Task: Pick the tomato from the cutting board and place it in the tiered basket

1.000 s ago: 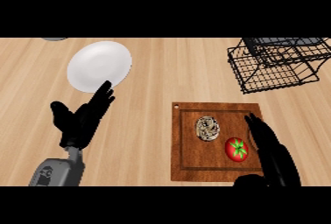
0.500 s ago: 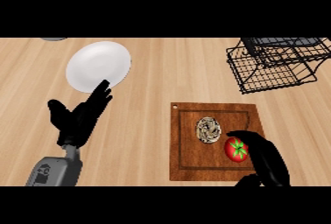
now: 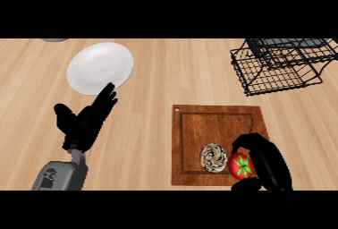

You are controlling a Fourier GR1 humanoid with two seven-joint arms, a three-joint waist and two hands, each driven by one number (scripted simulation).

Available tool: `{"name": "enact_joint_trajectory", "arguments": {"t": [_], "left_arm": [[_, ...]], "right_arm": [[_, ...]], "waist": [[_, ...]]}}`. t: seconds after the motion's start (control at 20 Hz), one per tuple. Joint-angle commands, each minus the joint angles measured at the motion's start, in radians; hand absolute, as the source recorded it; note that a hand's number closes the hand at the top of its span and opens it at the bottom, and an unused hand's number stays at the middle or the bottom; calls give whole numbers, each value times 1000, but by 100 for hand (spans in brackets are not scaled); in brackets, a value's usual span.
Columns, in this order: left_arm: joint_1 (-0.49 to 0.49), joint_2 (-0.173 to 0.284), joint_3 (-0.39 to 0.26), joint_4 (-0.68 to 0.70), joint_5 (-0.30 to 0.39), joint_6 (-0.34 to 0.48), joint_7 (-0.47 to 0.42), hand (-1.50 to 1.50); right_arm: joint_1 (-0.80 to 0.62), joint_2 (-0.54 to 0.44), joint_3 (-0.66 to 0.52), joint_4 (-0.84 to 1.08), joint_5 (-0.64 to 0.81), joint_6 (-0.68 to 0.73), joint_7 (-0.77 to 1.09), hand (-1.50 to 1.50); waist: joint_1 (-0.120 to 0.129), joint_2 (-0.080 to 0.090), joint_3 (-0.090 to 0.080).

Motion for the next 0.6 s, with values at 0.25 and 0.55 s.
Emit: {"name": "enact_joint_trajectory", "arguments": {"t": [0.25,0.55], "left_arm": [[9,2,2,-11,5,-12,2,0],[0,10,19,-18,8,-13,5,0]], "right_arm": [[-19,-331,-382,153,-210,197,-42,150],[-135,-570,-616,332,-446,434,-174,150]], "waist": [[0,22,22],[9,13,22]]}}
